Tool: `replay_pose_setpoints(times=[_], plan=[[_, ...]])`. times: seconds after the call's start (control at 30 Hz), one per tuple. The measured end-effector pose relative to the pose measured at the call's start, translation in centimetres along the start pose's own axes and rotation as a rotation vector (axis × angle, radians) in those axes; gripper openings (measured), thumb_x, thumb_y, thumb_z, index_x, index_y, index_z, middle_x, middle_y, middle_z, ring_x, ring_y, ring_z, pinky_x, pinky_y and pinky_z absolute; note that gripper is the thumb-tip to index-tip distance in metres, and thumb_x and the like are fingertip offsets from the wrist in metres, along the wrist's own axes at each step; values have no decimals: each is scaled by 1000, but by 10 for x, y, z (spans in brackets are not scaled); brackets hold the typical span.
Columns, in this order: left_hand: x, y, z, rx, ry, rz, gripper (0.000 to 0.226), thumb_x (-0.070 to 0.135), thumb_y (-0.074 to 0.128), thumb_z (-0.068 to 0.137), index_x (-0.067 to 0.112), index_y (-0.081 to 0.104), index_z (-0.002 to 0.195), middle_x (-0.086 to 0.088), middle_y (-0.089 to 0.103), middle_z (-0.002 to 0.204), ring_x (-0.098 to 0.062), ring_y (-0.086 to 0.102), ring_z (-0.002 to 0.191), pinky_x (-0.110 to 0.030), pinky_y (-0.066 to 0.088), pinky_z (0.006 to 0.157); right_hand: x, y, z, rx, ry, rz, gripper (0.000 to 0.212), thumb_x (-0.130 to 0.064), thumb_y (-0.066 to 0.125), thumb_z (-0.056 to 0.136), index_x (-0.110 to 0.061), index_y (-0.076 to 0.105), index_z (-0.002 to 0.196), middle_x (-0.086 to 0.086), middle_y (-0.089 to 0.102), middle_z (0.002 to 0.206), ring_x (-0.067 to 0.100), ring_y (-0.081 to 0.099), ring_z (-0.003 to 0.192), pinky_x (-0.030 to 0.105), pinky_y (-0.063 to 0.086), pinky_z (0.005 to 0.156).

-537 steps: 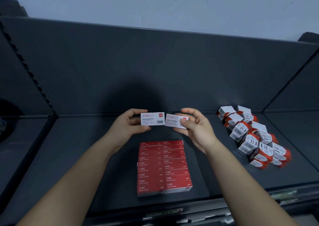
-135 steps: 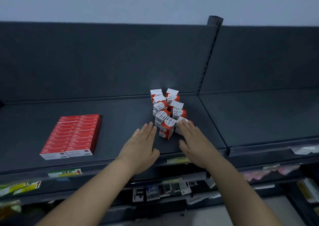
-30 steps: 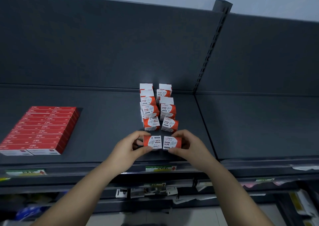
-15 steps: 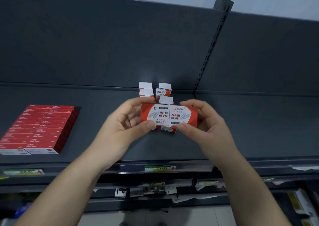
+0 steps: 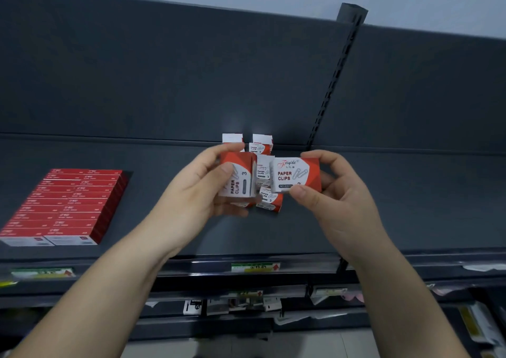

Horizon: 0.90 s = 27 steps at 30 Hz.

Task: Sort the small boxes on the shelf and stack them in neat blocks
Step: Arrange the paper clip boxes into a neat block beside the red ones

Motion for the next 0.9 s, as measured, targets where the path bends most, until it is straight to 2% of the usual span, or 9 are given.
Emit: replay_pose_setpoints(times=[0.1,0.2,0.27,0.4,0.57,0.63,0.73,0.8,0.9], plan=[[4,7,-4,-39,11,158,38,22,51,90,21,47,128,-5,73,84,-22,69,67,-23,48,52,-1,0,-1,3,0,-12,48,-10,71,68,-14,55,113,2,76,93,10,71,85,18,54,71],[8,1,-3,22,23,184,30,22,59,81,13,51,109,3,68,63,-6,59,51,-15,40,48,-2,-3,-2,12,-3,-27,47,-10,71,70,-16,57,114,2,76,93,11,71,87,17,54,72],[12,-2,-2,50,39,166,24,20,61,81,11,56,102,7,65,58,-2,53,50,-13,38,49,-4,-5,-3,19,-7,-35,46,-11,71,71,-16,57,114,0,76,93,10,71,87,17,54,72],[15,-2,-2,34,65,174,27,23,64,76,14,67,101,10,67,67,-1,55,56,-14,42,54,-3,-4,-1,17,-3,-40,46,-10,70,71,-16,56,114,1,76,93,10,71,86,17,54,71],[12,-2,0,26,67,122,32,19,64,75,14,68,106,3,74,79,-2,63,62,-13,48,57,2,-2,3,23,-5,-38,47,-13,72,69,-17,55,112,1,76,92,9,71,86,17,54,71],[9,-1,0,3,57,102,42,15,66,73,15,65,116,1,76,93,-4,68,75,-13,50,64,3,-1,3,20,-10,-49,47,-16,73,68,-19,56,111,0,76,93,8,70,87,18,54,71],[6,-3,1,-26,41,89,57,7,69,72,14,59,128,-5,74,109,-17,70,101,-19,54,79,5,1,5,8,-12,-50,46,-16,72,68,-20,57,111,-1,76,93,9,71,88,19,54,72],[5,-6,2,-28,44,92,60,5,69,72,14,57,130,-7,73,111,-19,69,105,-21,54,83,4,2,7,-5,-14,-45,46,-15,72,68,-20,57,111,-1,76,94,10,71,89,19,55,73],[6,-10,1,-20,59,100,60,6,69,71,16,57,130,-7,74,108,-16,69,103,-19,53,82,4,6,10,-25,-15,-47,46,-14,73,69,-20,57,111,1,76,96,13,71,90,22,56,73]])
Point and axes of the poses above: each hand's wrist, its own z-axis towards the middle knuckle, its own y-axis out of the palm, x = y × z, the point moved 10 cm from there along z, towards the middle knuckle
